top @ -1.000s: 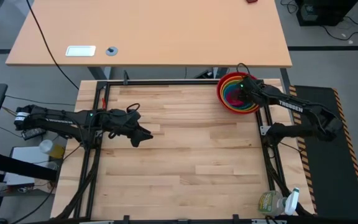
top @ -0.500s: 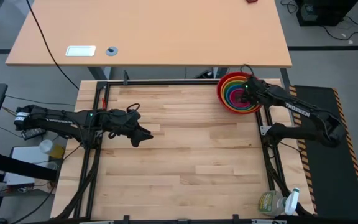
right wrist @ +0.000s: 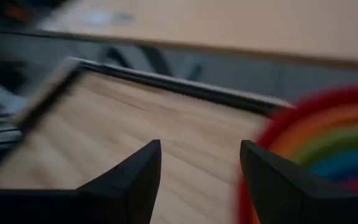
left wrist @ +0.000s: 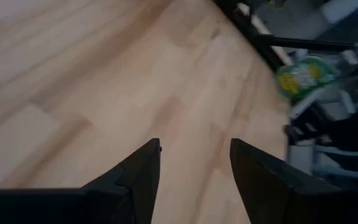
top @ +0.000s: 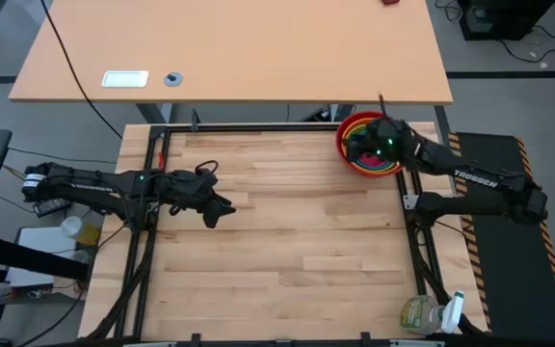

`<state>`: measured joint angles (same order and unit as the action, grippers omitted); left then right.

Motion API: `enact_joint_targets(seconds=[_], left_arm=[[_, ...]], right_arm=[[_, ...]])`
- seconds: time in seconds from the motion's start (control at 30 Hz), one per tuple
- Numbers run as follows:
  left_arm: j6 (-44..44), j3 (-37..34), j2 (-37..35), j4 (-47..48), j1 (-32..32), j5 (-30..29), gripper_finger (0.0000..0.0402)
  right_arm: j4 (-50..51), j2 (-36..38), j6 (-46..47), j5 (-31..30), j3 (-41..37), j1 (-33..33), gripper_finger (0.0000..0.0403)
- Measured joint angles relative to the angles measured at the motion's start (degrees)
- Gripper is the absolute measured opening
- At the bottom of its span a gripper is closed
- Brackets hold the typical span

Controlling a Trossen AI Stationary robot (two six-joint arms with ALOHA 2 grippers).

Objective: Nest bowls inside each other
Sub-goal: Return to Home Position

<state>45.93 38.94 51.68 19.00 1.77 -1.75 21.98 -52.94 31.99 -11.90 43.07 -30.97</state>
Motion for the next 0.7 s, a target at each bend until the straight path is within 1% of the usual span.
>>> enact_joint_targets(seconds=[0.13,0.23,0.33,0.5,0.6,0.7], left_arm=[[-3.2,-0.1,-2.5,0.7,0.0,-3.9,0.0193],[-5.1,-0.1,-7.0,1.5,0.0,-6.7,0.0192],[-6.6,0.0,-12.4,3.7,0.0,-10.5,0.0192],[-8.3,0.0,-21.1,8.7,-0.1,-16.4,0.0192],[-9.4,0.0,-25.7,9.1,-0.1,-18.6,0.0192],[-10.0,0.0,-29.2,9.2,-0.1,-21.0,0.0192]], right_arm=[[-12.8,2.8,-2.0,-1.9,-4.1,7.2,0.0222],[-18.4,6.3,-1.0,-2.7,-8.0,9.5,0.0215],[-20.8,10.2,-0.4,-0.5,-11.5,9.4,0.0204],[-21.1,18.6,1.5,3.5,-15.6,7.1,0.0182],[-21.0,23.8,1.8,5.8,-17.8,5.4,0.0169],[-20.3,28.4,2.7,6.0,-20.3,4.1,0.0157]])
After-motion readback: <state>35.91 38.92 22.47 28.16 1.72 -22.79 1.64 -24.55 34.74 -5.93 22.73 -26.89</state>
